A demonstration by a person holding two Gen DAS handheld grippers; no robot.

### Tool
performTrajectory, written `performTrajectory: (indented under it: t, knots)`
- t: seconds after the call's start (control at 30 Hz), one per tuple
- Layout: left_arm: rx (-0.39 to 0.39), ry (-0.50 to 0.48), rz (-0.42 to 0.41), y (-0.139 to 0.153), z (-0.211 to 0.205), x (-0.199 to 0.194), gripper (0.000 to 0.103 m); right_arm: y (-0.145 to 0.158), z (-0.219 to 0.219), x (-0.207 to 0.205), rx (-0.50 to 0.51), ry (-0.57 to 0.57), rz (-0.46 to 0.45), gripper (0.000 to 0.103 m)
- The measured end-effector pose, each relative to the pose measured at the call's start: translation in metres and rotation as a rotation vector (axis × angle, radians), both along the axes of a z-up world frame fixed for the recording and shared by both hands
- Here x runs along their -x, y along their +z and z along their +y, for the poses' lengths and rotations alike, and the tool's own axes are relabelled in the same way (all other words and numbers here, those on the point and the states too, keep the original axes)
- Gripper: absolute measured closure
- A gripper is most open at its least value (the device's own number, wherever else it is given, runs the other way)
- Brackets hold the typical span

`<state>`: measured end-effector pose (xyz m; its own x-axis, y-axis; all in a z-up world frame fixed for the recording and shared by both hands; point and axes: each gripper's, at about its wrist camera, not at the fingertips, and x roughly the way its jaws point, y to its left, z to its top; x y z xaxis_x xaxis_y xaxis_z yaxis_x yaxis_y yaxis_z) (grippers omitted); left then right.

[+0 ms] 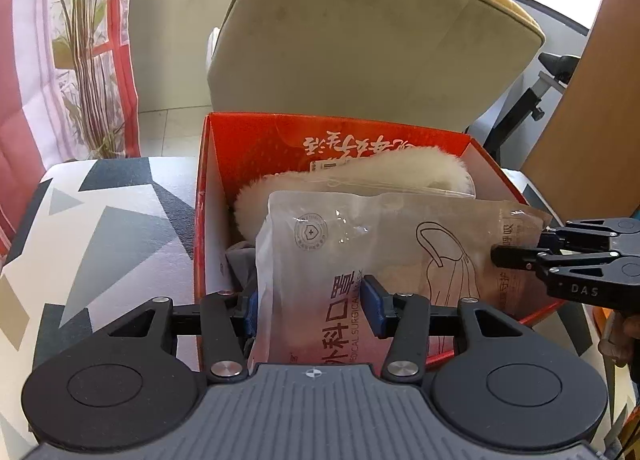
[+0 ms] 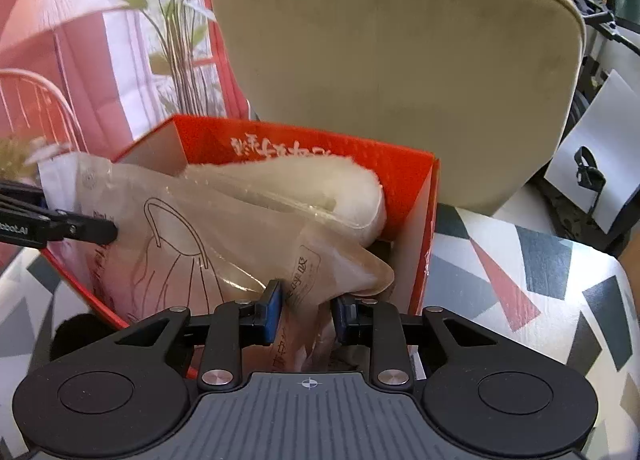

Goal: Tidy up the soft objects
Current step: 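Lift the white mask bag with both grippers and carry it over the red box, then lower the mask bag into the red box and open both grippers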

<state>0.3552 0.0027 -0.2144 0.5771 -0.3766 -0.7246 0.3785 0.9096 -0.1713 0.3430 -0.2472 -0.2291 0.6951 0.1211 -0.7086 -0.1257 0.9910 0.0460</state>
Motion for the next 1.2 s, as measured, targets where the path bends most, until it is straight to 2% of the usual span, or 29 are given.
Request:
performTrajectory:
  t: [0.33, 0.5, 0.63, 0.77, 0.83, 0.9, 1.0, 1.2]
  knots:
    - [-0.014, -0.012, 0.015, -0.003, 0.001, -0.009, 0.050, -0.008, 0.021, -0.034, 0.132, 0.035, 0.125, 0.079]
    - [-0.003, -0.032, -0.029, 0.017, 0.012, -0.002, 0.051, -0.015, 0.024, -0.043, 0.176, 0.042, 0.169, 0.080]
    - [0.024, -0.019, -0.087, 0.039, 0.018, 0.001, 0.067, -0.018, 0.029, -0.045, 0.199, 0.043, 0.171, 0.080]
    - [0.076, -0.035, -0.110, 0.052, 0.009, -0.002, 0.069, -0.018, 0.029, -0.045, 0.200, 0.045, 0.169, 0.080]
    - [0.070, -0.055, -0.084, 0.046, -0.003, -0.008, 0.069, -0.018, 0.029, -0.044, 0.201, 0.048, 0.168, 0.080]
    - [0.053, -0.076, -0.020, 0.032, -0.016, -0.019, 0.069, -0.017, 0.031, -0.044, 0.208, 0.053, 0.167, 0.080]
    - [-0.011, -0.068, 0.050, 0.013, -0.028, -0.034, 0.069, -0.017, 0.032, -0.045, 0.214, 0.061, 0.171, 0.081]
    - [-0.103, -0.087, 0.098, 0.000, -0.045, -0.050, 0.069, -0.021, 0.031, -0.050, 0.213, 0.084, 0.183, 0.081]
